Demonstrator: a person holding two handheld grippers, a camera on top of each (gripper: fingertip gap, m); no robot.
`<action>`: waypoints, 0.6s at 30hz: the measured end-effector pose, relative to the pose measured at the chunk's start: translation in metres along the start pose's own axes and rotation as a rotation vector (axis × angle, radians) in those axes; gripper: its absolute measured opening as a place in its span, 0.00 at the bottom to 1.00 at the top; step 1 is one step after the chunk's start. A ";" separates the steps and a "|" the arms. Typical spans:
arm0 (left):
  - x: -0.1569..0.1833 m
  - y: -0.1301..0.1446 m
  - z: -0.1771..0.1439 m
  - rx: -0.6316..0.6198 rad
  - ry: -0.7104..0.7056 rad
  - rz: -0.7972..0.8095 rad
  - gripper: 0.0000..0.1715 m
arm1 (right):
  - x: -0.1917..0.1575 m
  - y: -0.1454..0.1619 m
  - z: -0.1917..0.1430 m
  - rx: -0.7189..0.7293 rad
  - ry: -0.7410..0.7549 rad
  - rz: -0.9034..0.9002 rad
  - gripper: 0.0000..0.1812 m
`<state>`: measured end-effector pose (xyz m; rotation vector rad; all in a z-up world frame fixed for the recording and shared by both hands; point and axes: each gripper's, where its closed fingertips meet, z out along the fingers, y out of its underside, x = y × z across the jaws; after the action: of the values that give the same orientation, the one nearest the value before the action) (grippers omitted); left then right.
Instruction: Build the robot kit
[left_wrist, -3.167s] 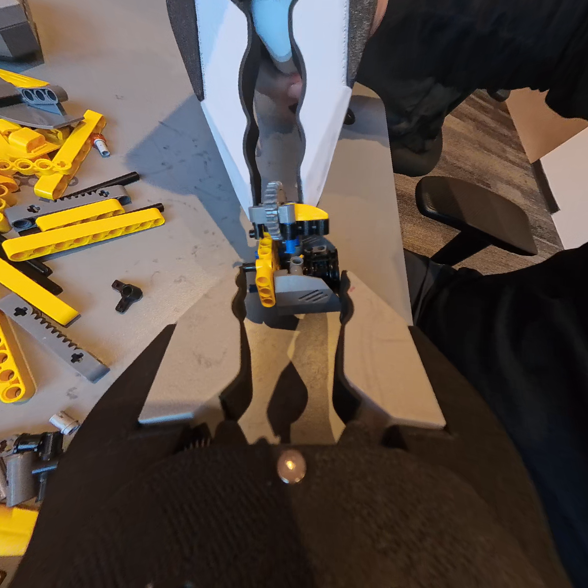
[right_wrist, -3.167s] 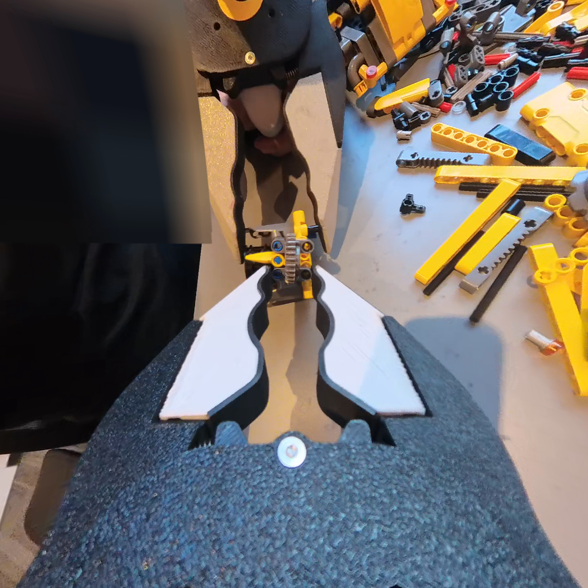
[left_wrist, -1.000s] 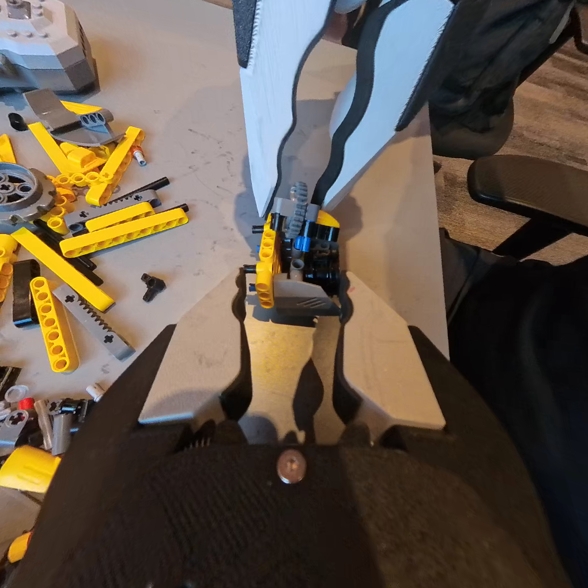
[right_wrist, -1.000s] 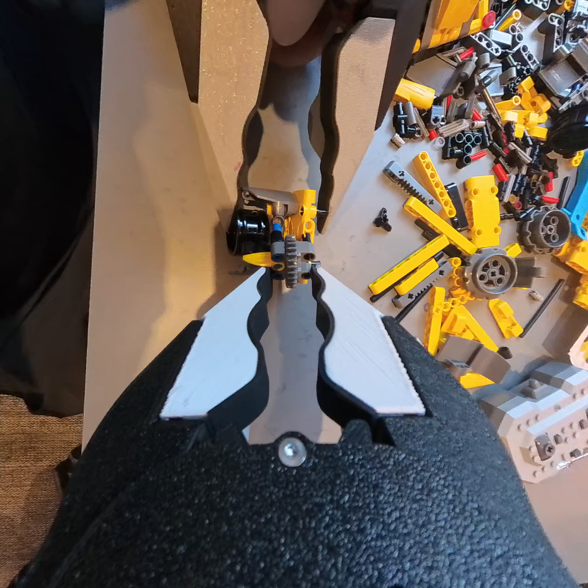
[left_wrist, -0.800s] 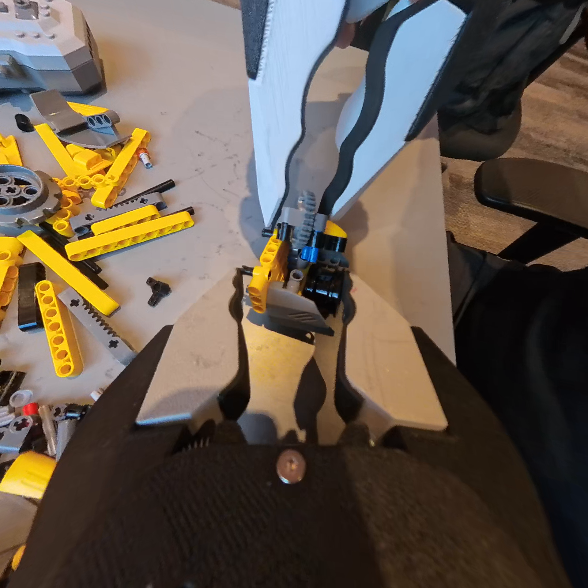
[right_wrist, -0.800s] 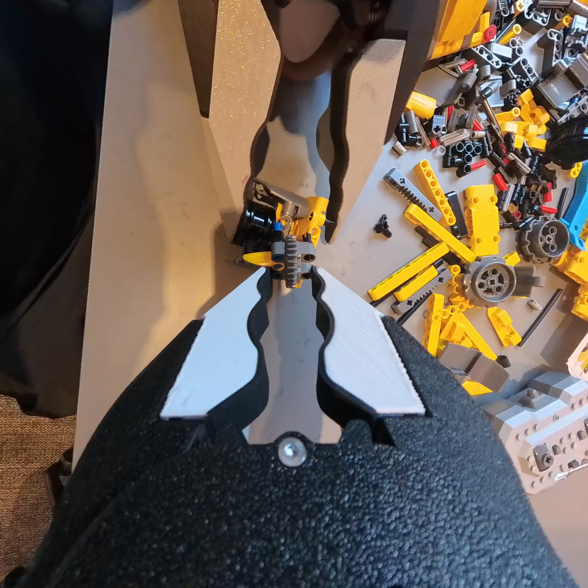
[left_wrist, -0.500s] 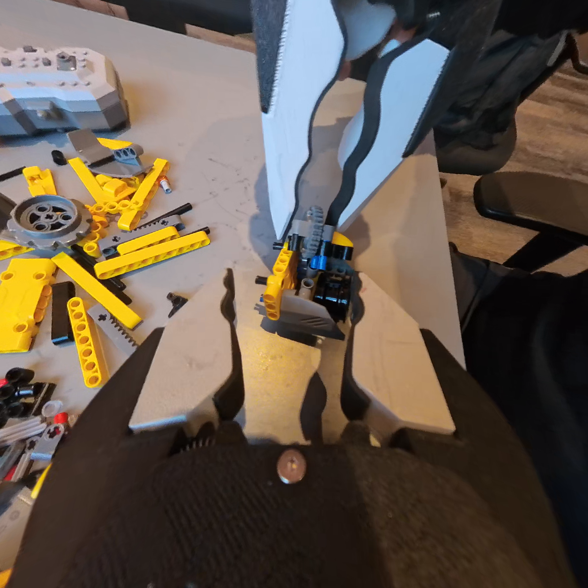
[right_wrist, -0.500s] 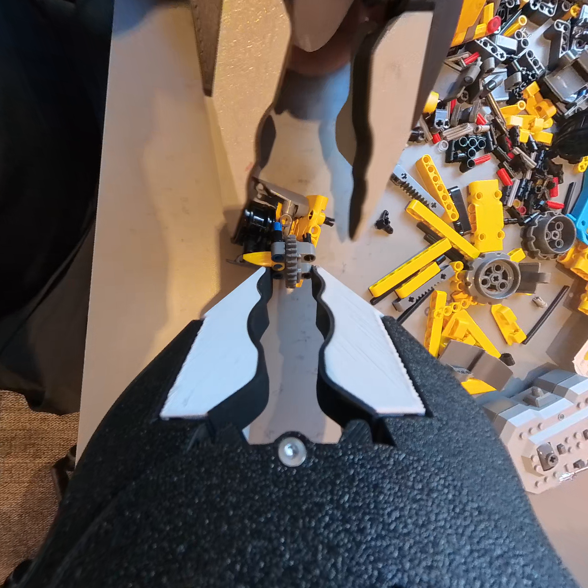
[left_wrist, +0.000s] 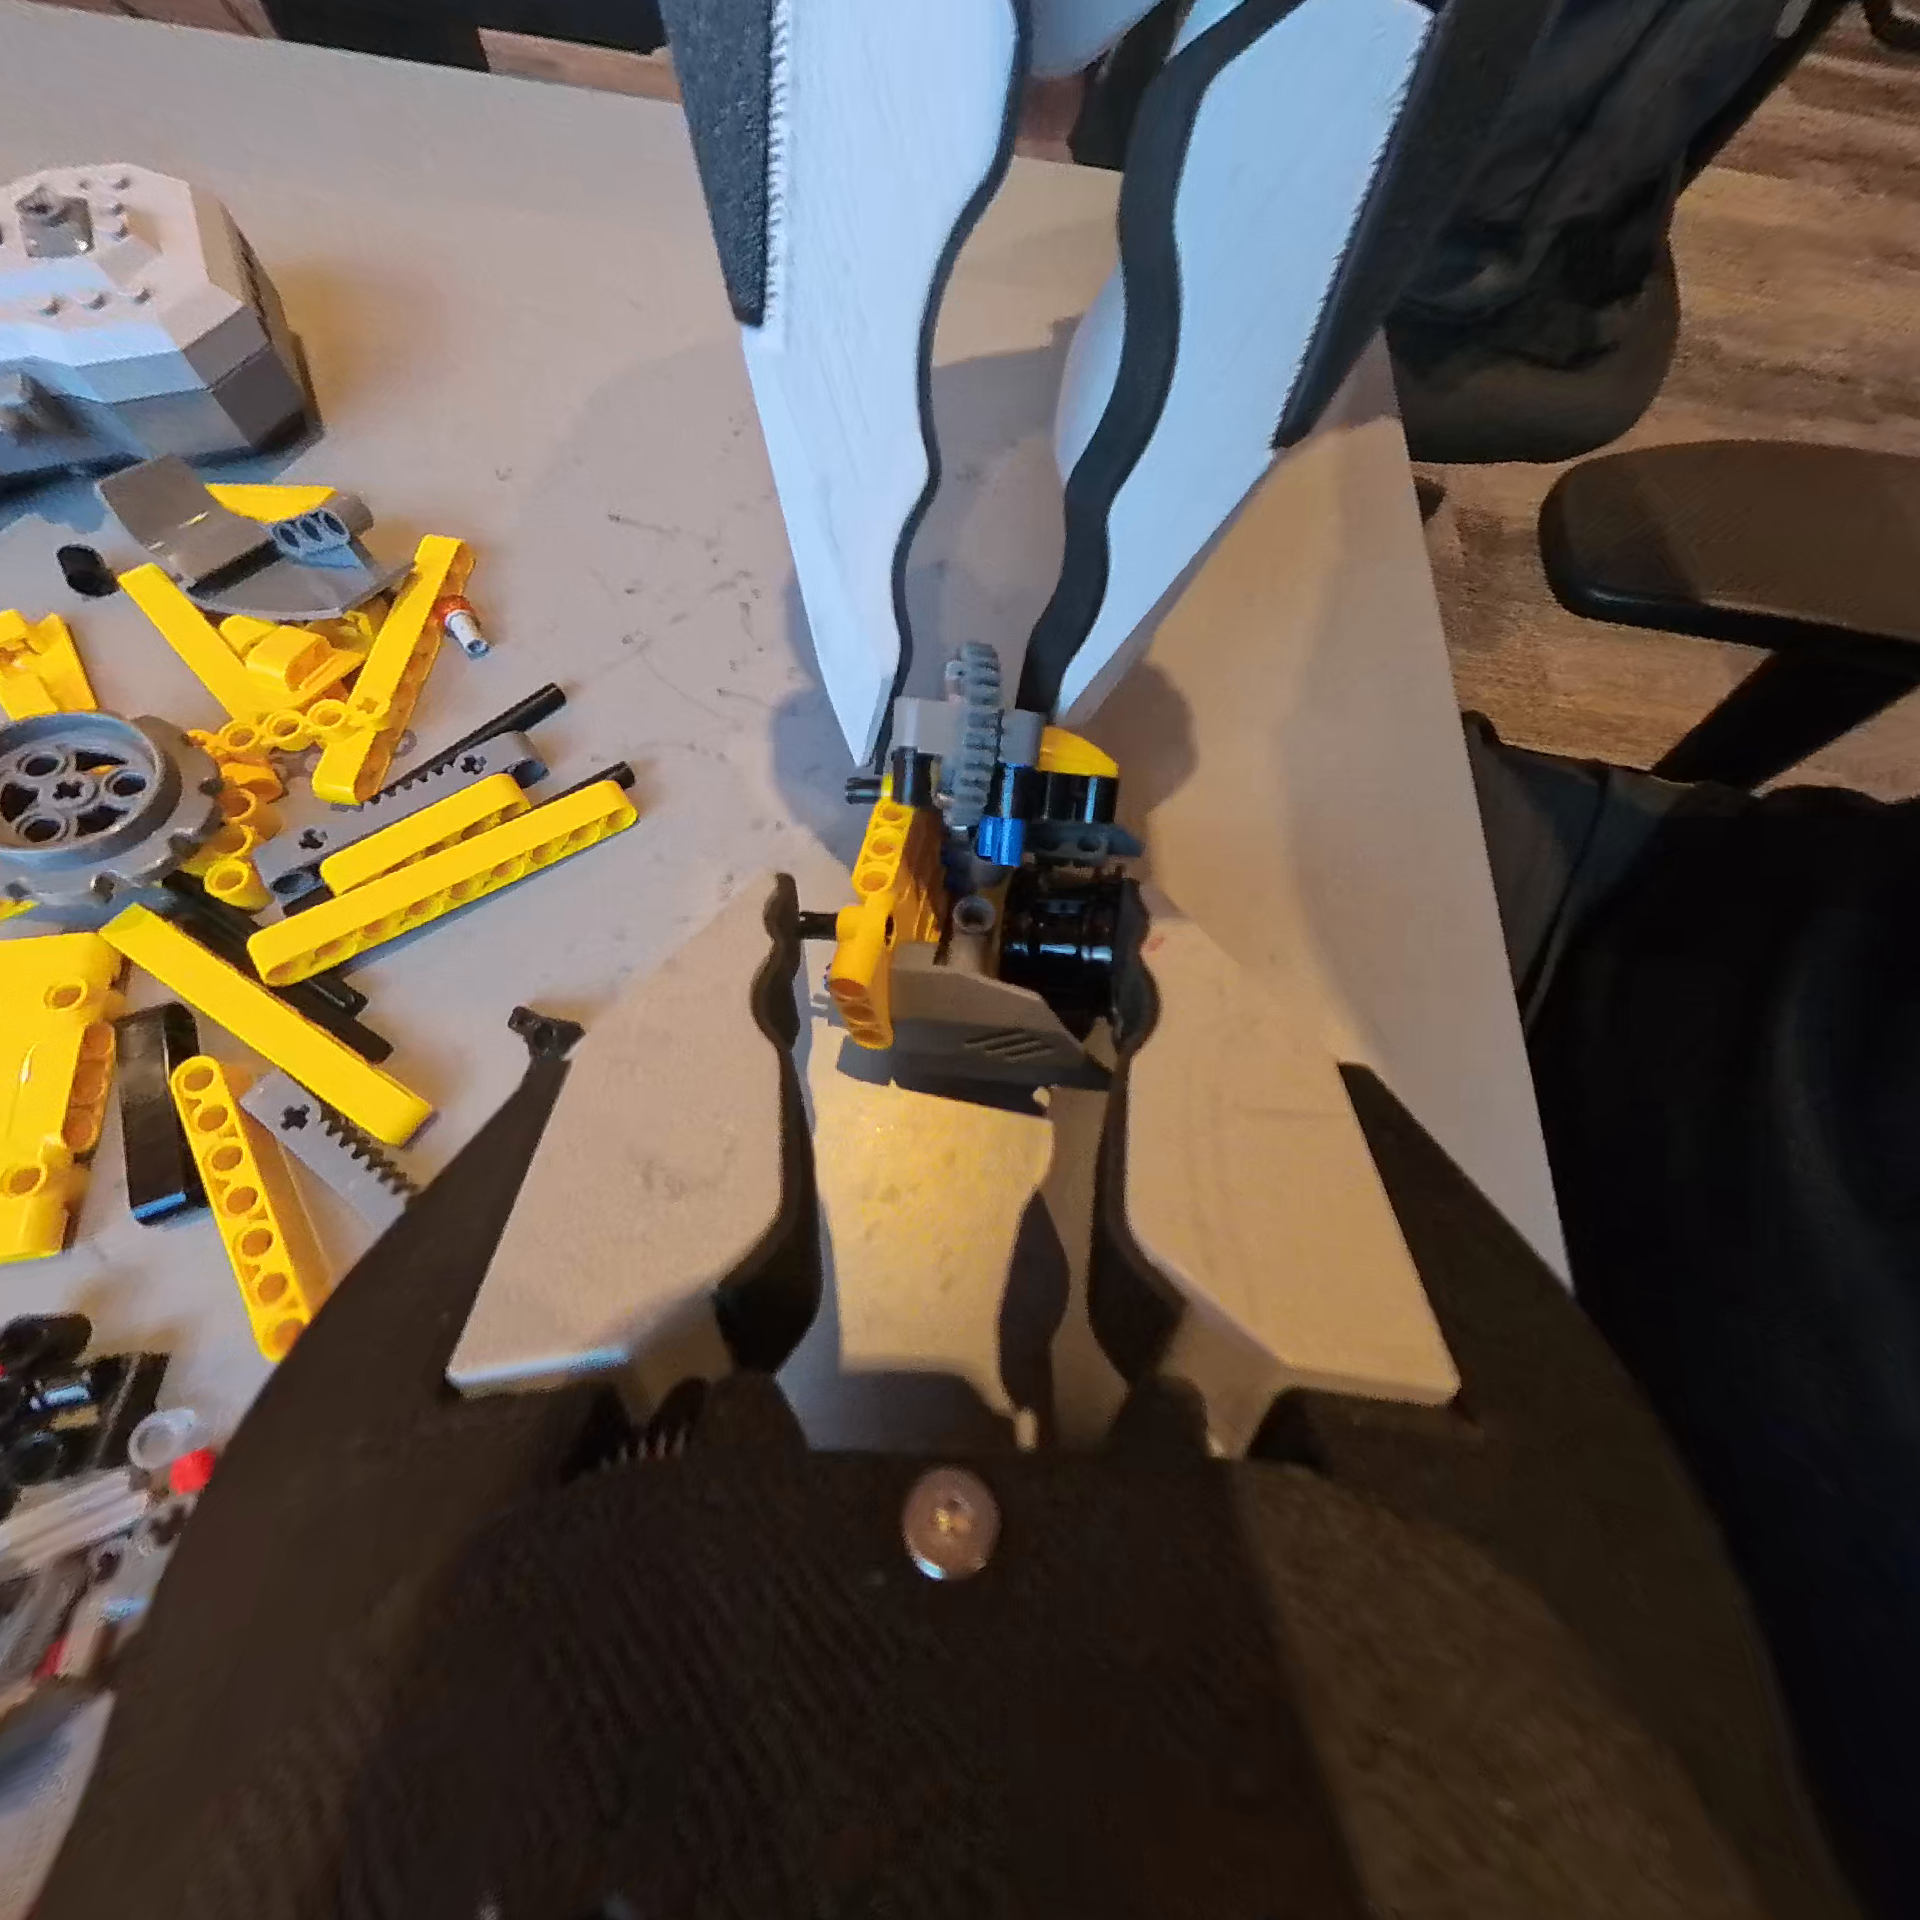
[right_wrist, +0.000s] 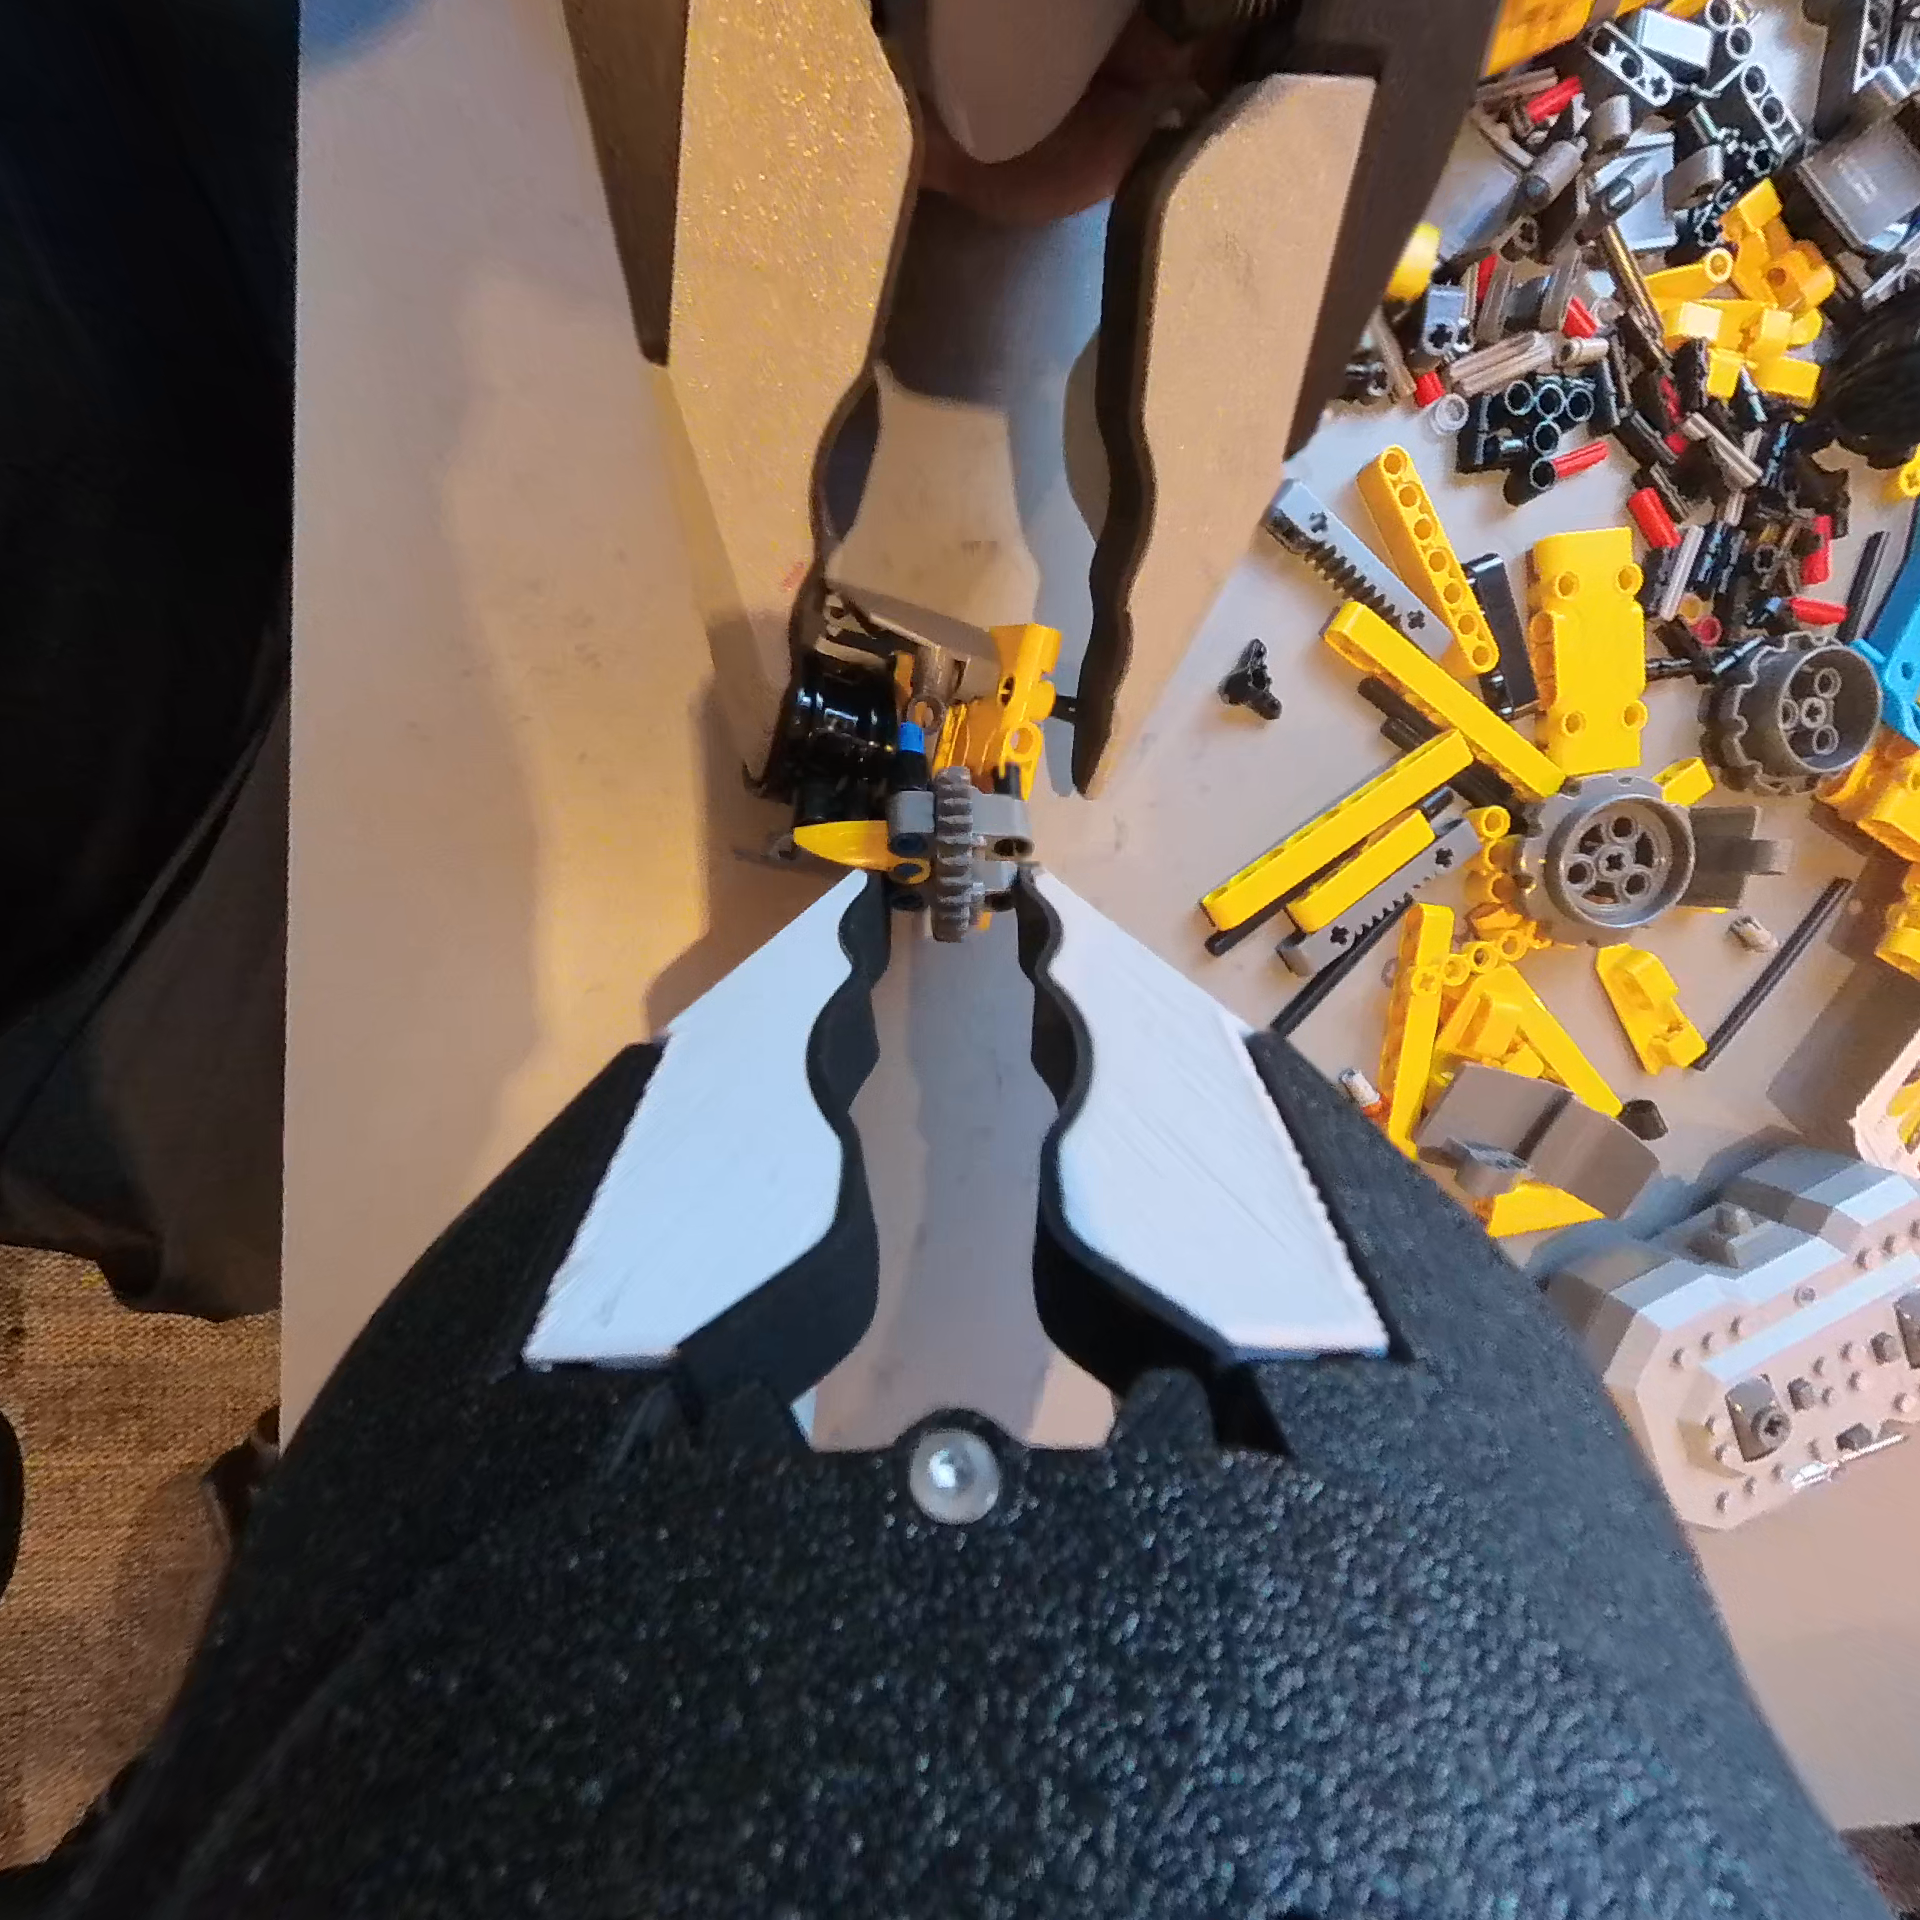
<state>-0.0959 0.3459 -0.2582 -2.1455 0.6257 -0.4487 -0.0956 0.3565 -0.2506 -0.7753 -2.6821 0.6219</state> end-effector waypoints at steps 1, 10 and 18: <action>0.000 0.000 0.000 0.002 -0.020 -0.015 0.34 | 0.000 0.000 0.000 -0.007 0.001 -0.005 0.13; 0.004 0.001 -0.006 0.027 -0.067 -0.071 0.42 | -0.001 0.000 0.001 -0.015 -0.036 -0.005 0.13; 0.004 0.018 0.002 -0.091 -0.052 -0.102 0.36 | 0.001 -0.002 0.001 -0.040 -0.064 -0.005 0.13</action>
<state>-0.0971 0.3353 -0.2738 -2.2753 0.5179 -0.4253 -0.0976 0.3553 -0.2510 -0.7711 -2.7618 0.6026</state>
